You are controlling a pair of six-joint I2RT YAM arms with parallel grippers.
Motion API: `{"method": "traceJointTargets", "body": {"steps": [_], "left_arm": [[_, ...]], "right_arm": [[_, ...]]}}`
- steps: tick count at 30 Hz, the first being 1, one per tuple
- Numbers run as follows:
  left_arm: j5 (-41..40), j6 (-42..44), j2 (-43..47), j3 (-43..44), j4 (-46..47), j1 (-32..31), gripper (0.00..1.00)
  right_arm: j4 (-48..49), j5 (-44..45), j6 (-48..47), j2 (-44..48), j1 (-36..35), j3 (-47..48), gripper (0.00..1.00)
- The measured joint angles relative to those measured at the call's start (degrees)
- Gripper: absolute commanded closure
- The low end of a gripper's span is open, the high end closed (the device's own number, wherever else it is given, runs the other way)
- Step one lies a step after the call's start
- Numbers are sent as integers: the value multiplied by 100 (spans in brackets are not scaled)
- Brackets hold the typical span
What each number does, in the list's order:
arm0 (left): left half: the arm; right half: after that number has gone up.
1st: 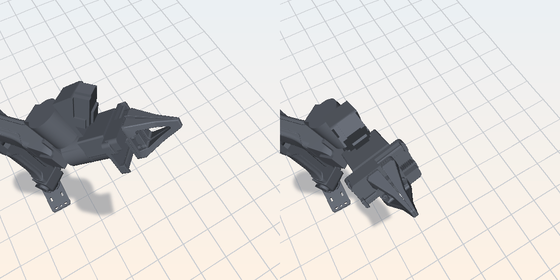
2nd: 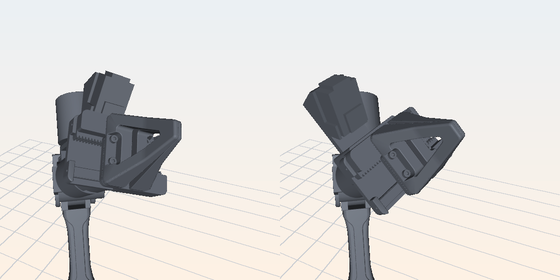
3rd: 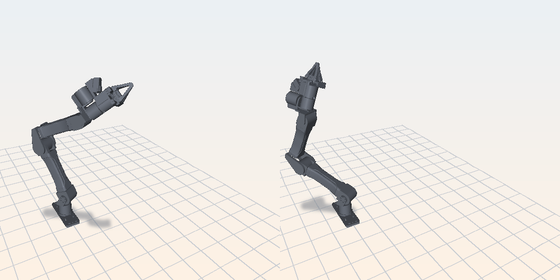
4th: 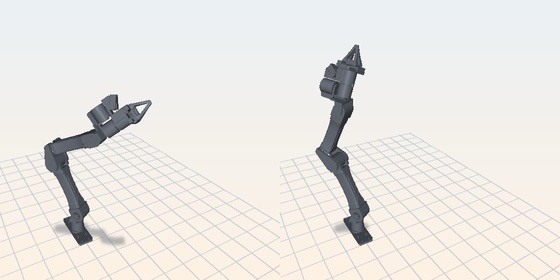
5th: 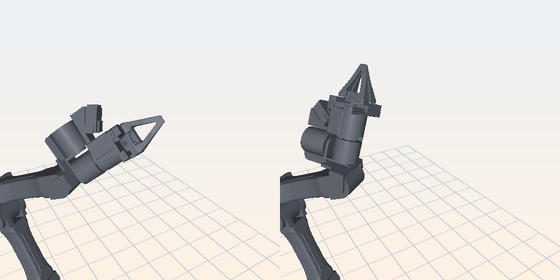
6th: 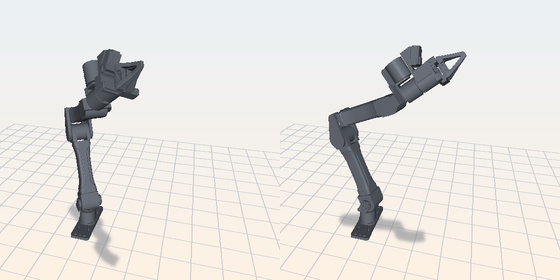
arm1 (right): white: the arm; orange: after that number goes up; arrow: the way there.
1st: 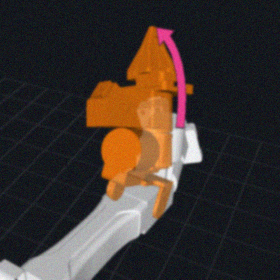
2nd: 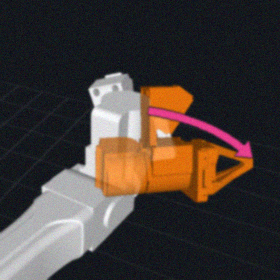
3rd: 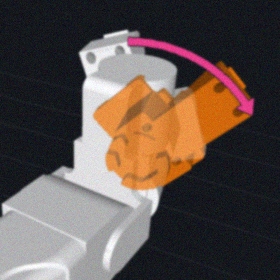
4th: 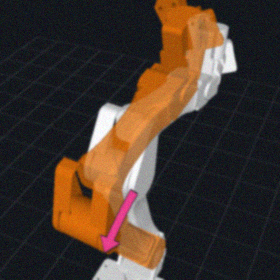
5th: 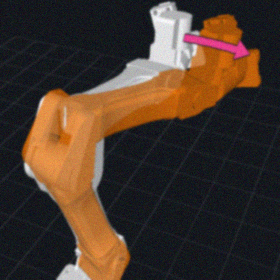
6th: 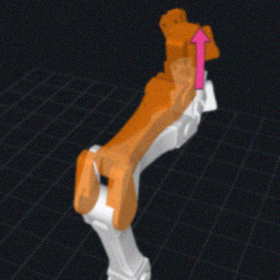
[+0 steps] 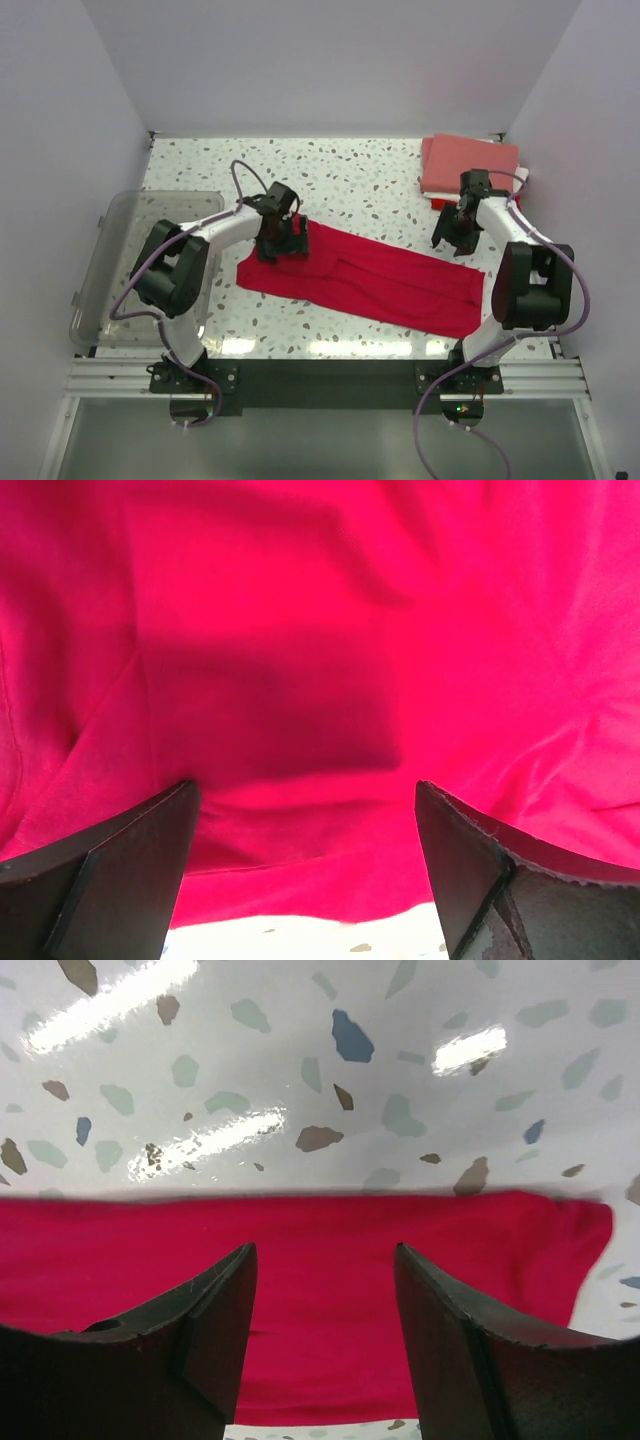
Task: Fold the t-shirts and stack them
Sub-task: Fold the tshirt
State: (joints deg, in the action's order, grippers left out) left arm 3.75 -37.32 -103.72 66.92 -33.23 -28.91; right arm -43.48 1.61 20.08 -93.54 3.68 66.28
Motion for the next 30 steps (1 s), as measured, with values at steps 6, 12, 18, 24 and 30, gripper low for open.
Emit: {"method": "traceJointTargets", "body": {"steps": [6,12,18,24,30], "left_arm": [[-76,72,-518,640,-44,120,6],[-278,317,-1244,1674,-61,444,6],[-599,835,-2249,3167,-31,540,6],[-802,1187,-2957,4229,-52,553,5],[-872,1421,-3495,5128,-57,590,2]], "right_arm": [[66,-289,4,-240,-4,-435,40],[4,-393,4,-249,-28,-638,40],[-146,-424,20,-249,-87,-846,40],[-273,-426,149,-249,-402,-1012,40],[-350,-442,424,-166,-1021,-1165,40]]}}
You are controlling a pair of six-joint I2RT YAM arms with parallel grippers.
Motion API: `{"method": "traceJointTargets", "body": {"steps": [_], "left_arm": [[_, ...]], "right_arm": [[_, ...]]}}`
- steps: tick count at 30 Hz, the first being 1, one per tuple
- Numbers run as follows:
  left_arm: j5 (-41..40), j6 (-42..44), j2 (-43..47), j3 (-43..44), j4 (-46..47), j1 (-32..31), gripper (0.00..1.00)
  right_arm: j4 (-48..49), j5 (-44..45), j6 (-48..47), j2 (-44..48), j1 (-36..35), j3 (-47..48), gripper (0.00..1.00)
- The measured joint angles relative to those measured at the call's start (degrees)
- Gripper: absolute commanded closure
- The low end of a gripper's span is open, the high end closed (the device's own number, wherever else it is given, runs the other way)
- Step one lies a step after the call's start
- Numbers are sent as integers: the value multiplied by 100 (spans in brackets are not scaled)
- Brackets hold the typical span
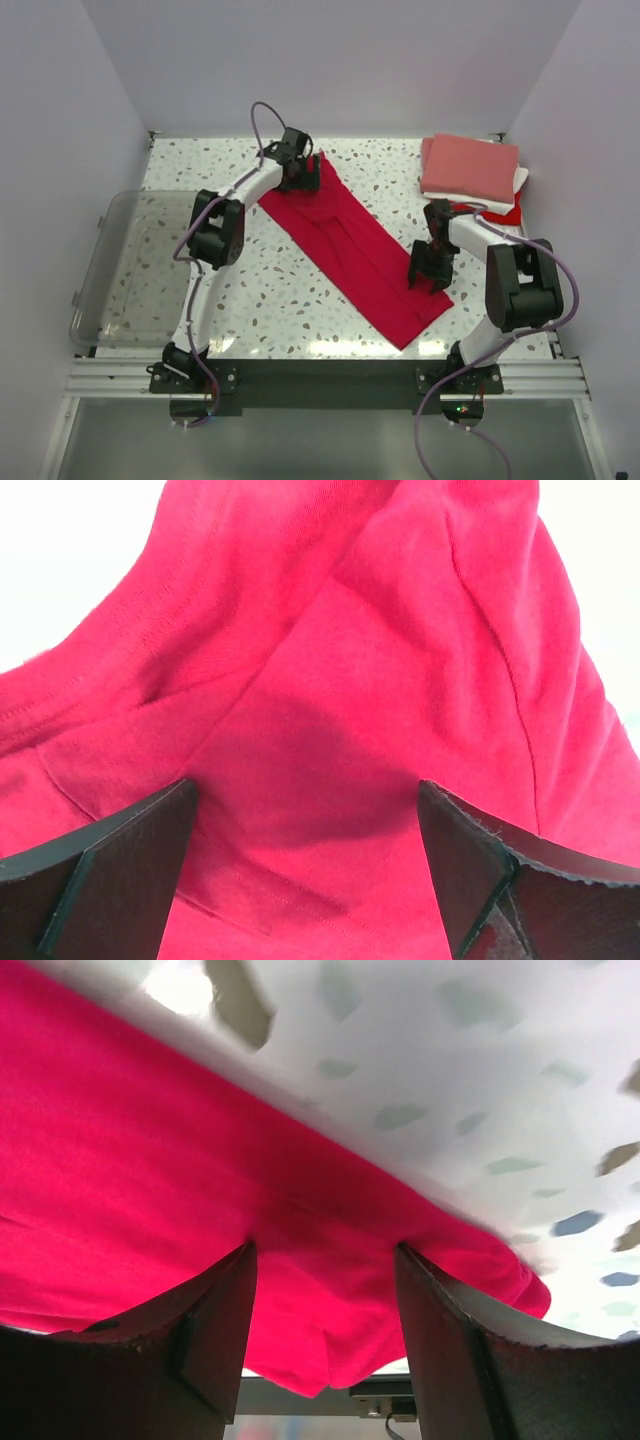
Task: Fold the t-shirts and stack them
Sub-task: Fold the tshirt
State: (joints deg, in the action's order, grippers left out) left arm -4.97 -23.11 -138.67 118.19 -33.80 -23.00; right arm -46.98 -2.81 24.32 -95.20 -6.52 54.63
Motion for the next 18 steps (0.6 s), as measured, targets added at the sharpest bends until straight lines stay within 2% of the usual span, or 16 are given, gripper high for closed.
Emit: {"method": "traceJointTargets", "body": {"steps": [8,14,18], "left_arm": [[-39,76,144,199,-13,24,0],[133,-164,1213,-1161,111,20,0],[402,-374,1320,-1661,151,-4,0]], "right_arm": [[-70,7,380,149,-723,-136,38],[-481,334,490,704,-1147,55,37],[-776,671,682,1370,-1480,52,38]]}}
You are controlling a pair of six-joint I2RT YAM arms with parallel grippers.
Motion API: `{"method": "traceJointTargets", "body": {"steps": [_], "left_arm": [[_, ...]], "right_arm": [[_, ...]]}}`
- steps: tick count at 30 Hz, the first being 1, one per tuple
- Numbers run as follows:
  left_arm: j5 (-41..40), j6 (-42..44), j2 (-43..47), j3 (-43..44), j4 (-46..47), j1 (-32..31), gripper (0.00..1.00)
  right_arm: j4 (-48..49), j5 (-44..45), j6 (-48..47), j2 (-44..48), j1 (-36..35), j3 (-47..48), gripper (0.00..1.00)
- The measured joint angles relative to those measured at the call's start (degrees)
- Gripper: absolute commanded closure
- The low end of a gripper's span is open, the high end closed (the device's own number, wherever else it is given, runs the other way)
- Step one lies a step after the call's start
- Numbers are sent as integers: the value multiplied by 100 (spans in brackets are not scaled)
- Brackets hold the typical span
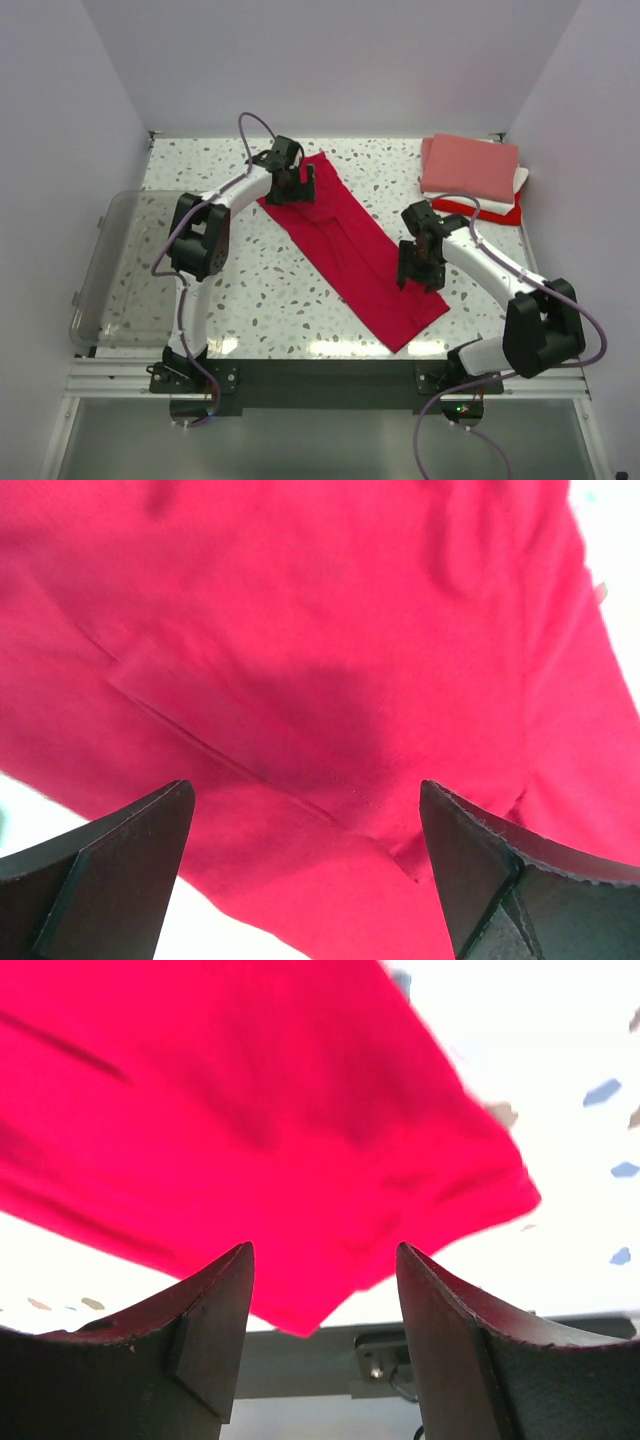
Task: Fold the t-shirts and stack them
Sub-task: Fold the tshirt
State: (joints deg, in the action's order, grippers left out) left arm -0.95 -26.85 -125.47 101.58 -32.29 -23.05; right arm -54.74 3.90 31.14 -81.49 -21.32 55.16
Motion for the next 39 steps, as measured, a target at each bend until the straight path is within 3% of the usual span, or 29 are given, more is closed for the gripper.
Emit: {"method": "traceJointTargets", "body": {"steps": [12,17,27,39], "left_arm": [[162,-254,-476,319,-81,-9,0],[201,-256,-549,439,-92,15,0],[306,-256,-638,581,-111,70,0],[472,-254,-713,706,-125,160,0]], "right_arm": [[-680,610,1224,658,-1340,-708,40],[-704,778,1478,686,-1397,-872,43],[-385,1012,1528,177,-1403,-944,57],[-66,1012,1467,-101,-1403,-1062,65]]}}
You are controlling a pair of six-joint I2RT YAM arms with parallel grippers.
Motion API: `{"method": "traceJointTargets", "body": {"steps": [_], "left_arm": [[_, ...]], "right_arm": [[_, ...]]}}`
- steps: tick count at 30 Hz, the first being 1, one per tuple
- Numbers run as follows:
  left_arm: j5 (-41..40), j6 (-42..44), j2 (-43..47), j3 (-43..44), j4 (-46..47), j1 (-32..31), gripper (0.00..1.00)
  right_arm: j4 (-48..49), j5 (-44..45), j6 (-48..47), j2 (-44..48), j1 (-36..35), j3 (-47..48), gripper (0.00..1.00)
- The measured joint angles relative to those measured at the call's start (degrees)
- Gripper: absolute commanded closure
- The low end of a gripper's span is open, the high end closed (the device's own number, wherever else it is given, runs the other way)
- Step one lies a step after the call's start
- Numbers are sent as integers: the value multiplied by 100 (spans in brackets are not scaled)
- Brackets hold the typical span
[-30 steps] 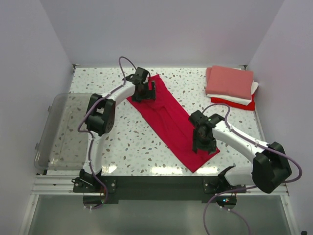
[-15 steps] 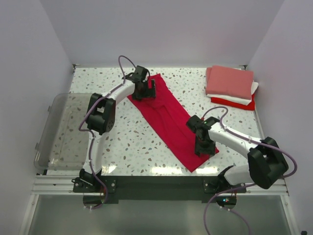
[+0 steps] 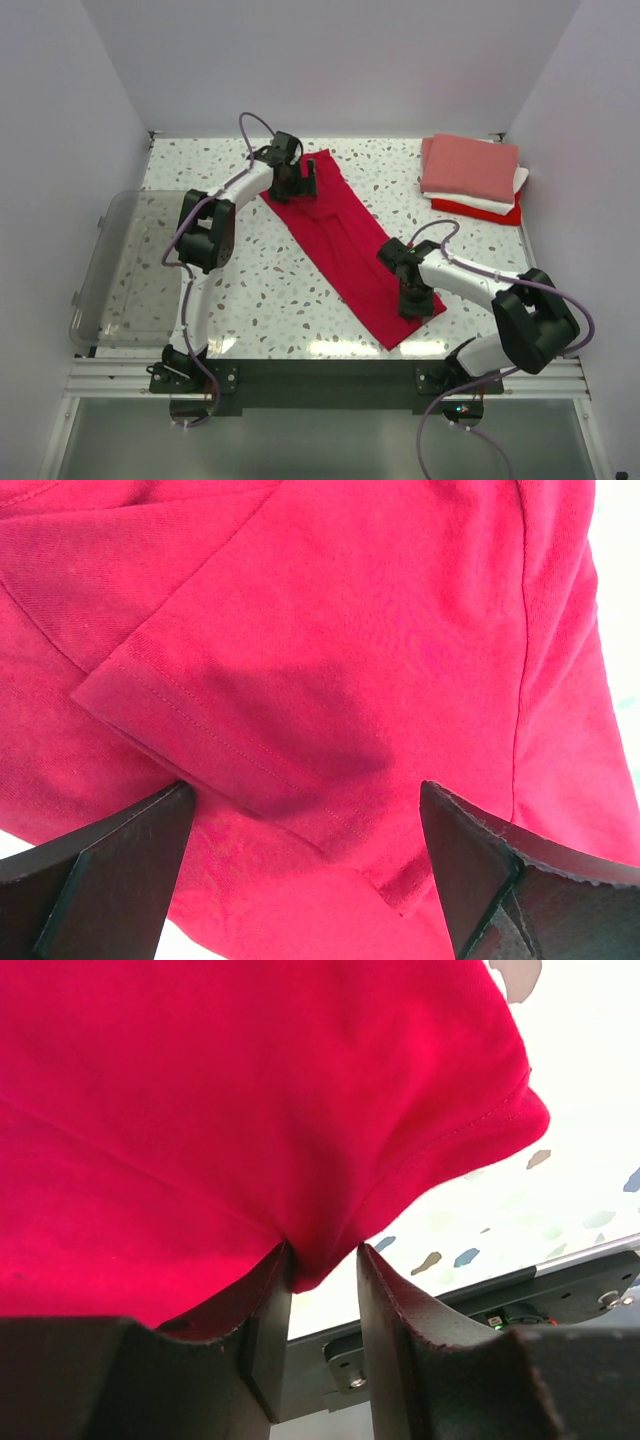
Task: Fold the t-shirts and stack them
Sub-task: Fold the tshirt
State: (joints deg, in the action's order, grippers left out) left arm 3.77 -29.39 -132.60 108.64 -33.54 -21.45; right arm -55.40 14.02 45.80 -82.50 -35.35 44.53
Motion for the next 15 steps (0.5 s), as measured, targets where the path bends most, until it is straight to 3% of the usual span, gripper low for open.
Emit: {"method": "traceJointTargets", "body": {"steps": [8,15], "left_arm": [[116,0,-70,114,2,76,0],[142,2,-107,164,0,94,0]], "right_arm": [[138,-50,-57,-79,-2,-155,77],[101,-155,-125,-57,-37,-155,80]]}}
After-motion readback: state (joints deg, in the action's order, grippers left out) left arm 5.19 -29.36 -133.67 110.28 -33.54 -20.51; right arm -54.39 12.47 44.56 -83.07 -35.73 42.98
